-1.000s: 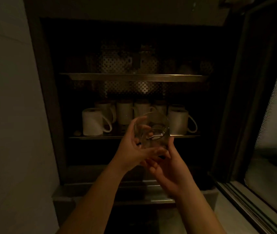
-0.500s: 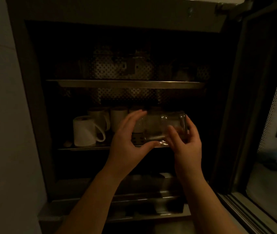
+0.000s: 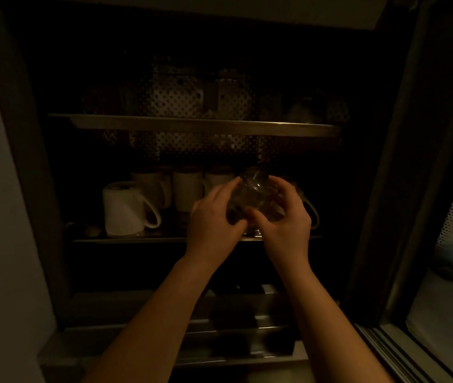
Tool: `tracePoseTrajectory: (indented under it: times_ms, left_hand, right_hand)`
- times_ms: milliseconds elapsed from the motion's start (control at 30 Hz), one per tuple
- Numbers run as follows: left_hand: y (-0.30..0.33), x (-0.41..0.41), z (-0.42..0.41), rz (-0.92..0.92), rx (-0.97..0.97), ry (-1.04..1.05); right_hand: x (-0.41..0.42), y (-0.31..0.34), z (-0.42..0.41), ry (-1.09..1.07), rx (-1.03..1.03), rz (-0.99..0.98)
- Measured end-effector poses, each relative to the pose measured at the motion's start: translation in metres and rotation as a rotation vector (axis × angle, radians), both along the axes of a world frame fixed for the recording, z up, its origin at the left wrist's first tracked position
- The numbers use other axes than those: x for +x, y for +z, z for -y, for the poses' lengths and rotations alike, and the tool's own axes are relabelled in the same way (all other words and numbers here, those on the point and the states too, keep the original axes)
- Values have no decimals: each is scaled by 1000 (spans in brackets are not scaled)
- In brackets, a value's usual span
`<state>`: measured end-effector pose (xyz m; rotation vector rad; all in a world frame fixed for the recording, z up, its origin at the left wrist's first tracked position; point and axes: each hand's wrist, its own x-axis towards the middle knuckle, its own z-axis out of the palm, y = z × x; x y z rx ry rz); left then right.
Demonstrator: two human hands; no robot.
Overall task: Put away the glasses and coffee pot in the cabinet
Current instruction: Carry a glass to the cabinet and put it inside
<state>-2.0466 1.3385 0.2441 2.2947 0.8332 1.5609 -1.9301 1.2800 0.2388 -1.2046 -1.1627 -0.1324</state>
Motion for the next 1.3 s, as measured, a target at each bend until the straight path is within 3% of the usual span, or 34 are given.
tracePoseTrajectory:
  times_ms: [233, 733, 933, 1100, 1300]
  left_hand:
    - [1, 2, -12, -66, -154, 28]
    - [6, 3, -18, -298, -206, 100]
    - [-2, 5, -23, -353, -115, 123]
    - [-21, -6, 0, -281, 196, 166]
    - [-40, 0, 2, -512, 206, 194]
  right_hand:
    - [5, 0, -16, -70, -154, 135]
    - [13, 3, -34, -229, -337, 282]
    - [10, 2, -24, -126, -335, 252]
    - [8, -23, 3, -107, -260, 420]
    - [7, -35, 7, -200, -442, 580]
